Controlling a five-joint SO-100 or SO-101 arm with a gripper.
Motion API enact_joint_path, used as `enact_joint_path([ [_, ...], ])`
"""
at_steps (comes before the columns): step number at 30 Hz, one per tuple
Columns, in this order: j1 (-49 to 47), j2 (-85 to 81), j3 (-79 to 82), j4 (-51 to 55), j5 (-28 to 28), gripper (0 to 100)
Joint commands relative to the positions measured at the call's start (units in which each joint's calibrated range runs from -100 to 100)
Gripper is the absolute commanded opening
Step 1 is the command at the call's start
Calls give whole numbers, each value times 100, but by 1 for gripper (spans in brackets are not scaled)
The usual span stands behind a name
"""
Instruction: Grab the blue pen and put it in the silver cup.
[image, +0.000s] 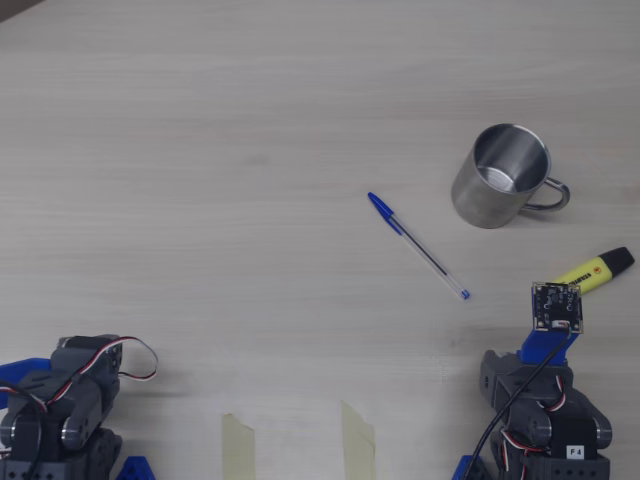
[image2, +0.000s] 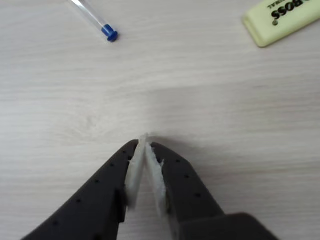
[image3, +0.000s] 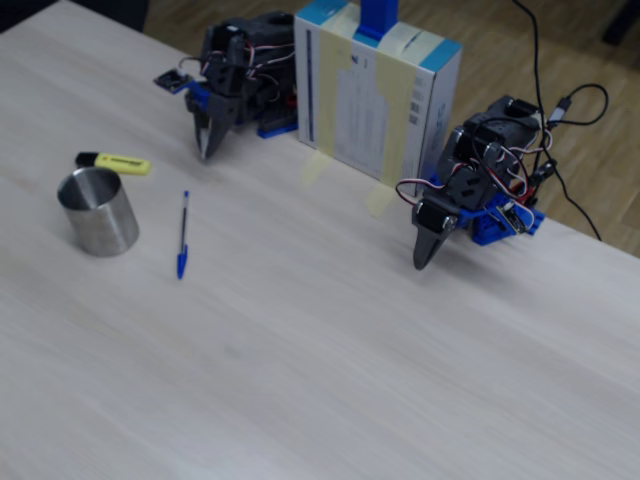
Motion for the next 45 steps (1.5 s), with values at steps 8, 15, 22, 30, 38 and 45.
enact_joint_path([
  [8,1,-50,88,127,8,2],
  [15,10,-42,88,127,8,2],
  [22,-80,0,98,127,-34,2],
  [30,-152,58,34,110,176,2],
  [38,-197,1071,-1303,110,792,14],
  [45,-206,2042,-1927,110,891,17],
])
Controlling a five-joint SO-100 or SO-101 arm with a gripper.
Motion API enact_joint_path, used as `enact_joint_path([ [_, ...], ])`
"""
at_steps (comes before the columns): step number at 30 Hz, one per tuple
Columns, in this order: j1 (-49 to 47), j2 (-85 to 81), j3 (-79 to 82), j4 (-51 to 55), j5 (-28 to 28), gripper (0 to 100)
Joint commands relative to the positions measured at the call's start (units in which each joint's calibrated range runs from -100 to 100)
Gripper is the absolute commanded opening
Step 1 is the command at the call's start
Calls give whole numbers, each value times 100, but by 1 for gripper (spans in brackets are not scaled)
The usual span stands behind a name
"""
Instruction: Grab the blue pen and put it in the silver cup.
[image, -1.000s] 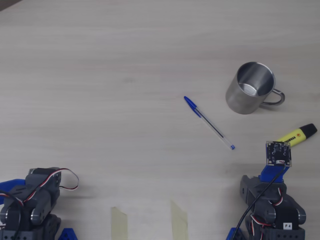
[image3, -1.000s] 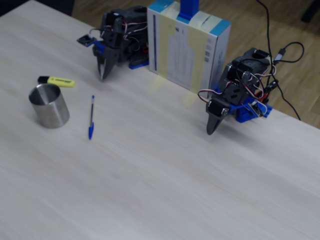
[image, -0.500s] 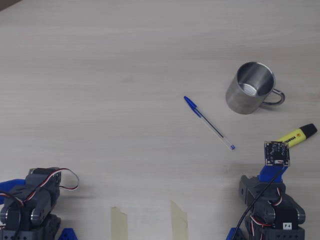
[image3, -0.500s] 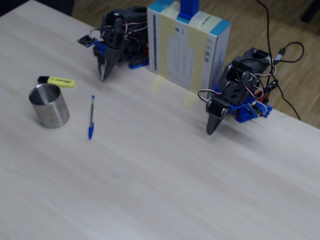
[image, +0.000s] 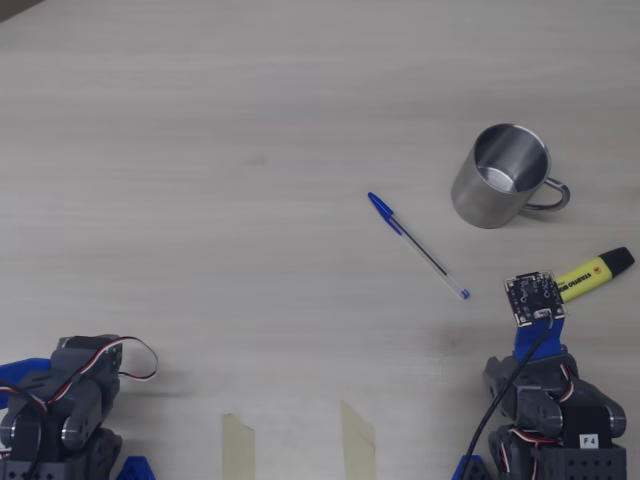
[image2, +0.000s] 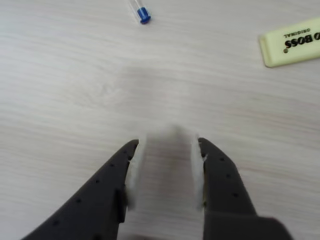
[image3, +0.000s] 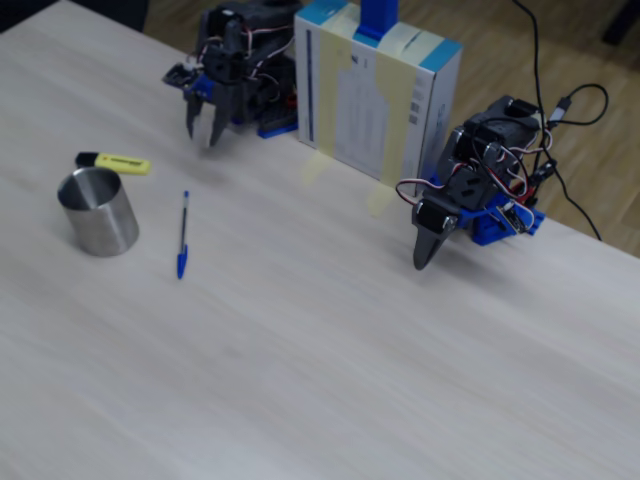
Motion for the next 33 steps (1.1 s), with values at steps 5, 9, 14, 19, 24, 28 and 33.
enact_joint_path([
  [5,-6,999,-1266,-49,409,17],
  [9,-6,1605,-1953,-49,644,17],
  [14,-6,2568,-2631,-49,890,17],
  [19,-15,3439,-3137,-83,1026,17],
  [24,-186,4236,-3743,-108,1146,17],
  [28,-294,4834,-4411,-108,1287,17],
  [33,-339,5590,-5134,-108,1538,17],
])
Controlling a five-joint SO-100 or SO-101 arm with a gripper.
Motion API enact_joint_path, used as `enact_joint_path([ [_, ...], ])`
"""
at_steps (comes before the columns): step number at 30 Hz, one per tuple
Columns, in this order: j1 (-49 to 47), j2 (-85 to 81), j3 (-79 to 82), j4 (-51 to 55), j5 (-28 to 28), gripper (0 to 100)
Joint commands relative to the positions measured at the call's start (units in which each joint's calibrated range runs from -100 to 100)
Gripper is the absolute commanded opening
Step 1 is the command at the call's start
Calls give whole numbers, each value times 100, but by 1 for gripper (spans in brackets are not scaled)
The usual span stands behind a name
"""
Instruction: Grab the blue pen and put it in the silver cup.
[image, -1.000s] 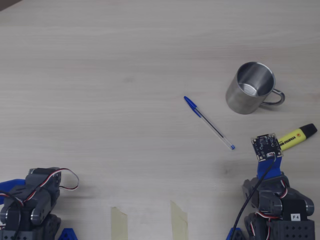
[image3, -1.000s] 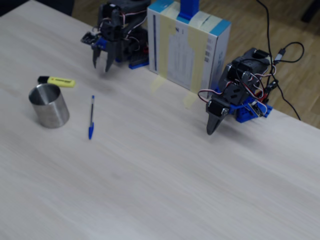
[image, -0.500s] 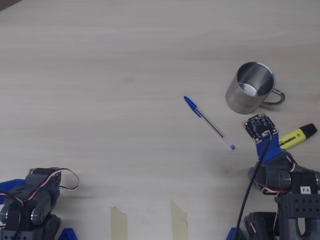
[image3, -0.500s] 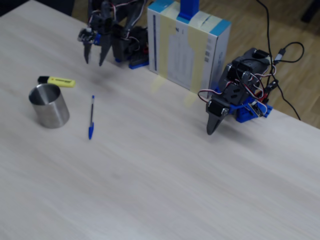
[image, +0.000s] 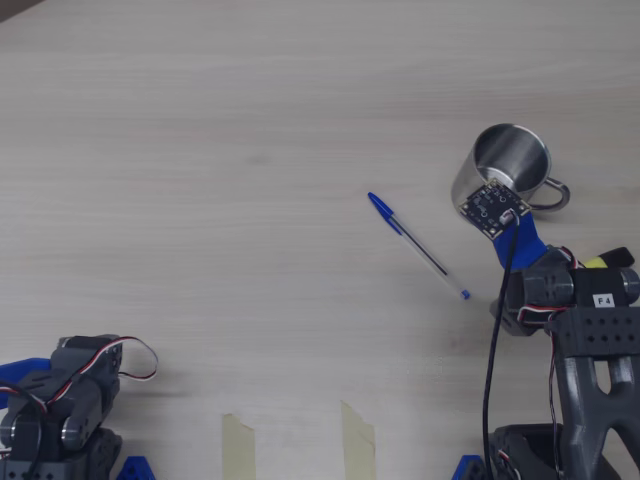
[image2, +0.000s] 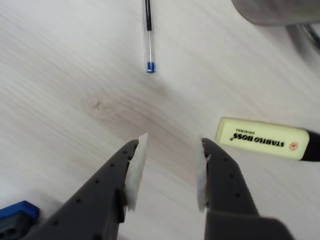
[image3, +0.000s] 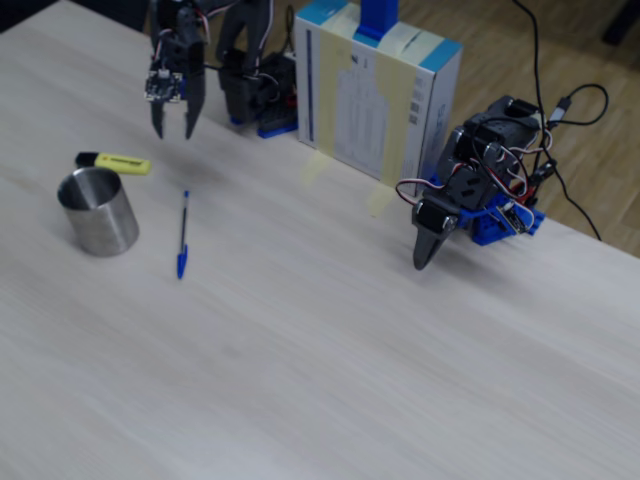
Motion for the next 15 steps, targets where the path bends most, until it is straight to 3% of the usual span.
enact_joint_path([
  [1,-40,500,-669,-75,176,17],
  [15,-40,2309,-2332,-75,578,17],
])
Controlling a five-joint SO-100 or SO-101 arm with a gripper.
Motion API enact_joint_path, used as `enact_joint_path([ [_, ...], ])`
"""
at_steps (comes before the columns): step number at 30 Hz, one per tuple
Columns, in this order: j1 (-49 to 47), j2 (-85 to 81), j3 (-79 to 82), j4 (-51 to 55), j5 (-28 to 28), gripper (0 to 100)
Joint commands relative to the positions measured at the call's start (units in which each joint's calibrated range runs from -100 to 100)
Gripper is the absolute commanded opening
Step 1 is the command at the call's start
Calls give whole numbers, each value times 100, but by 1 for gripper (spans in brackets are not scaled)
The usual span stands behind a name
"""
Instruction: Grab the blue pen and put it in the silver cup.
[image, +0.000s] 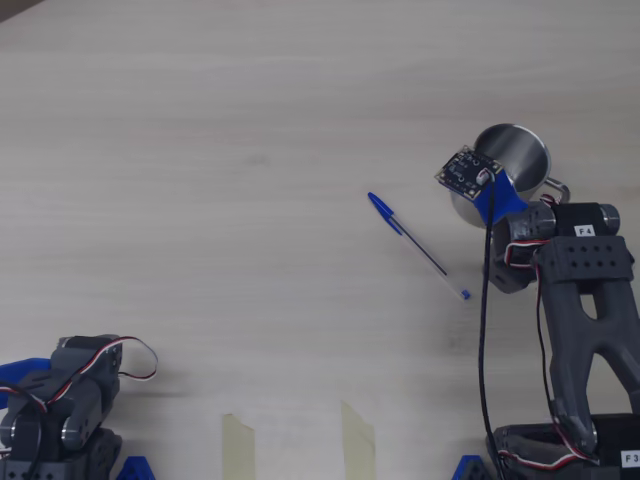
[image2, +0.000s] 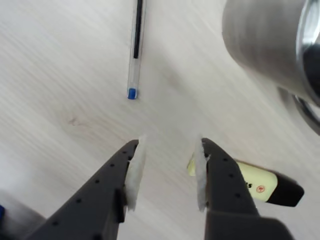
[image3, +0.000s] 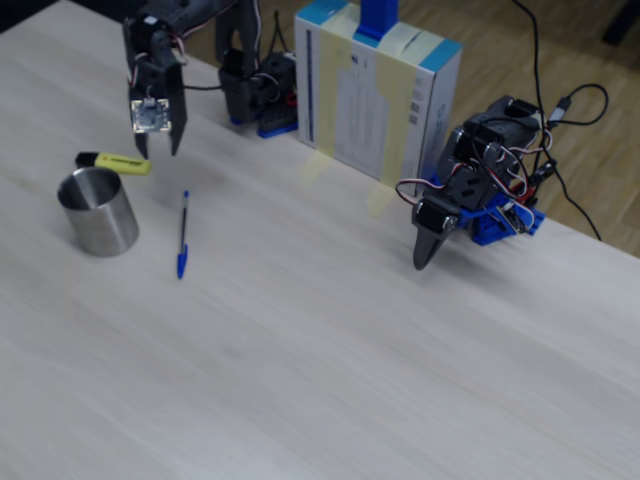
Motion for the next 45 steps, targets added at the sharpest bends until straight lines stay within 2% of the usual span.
enact_joint_path([
  [1,-32,293,-627,-67,110,17],
  [10,-311,1190,-1649,-75,340,17],
  [34,-1042,2435,-2977,-75,293,17],
  [45,-1574,2676,-2968,-1076,-73,17],
])
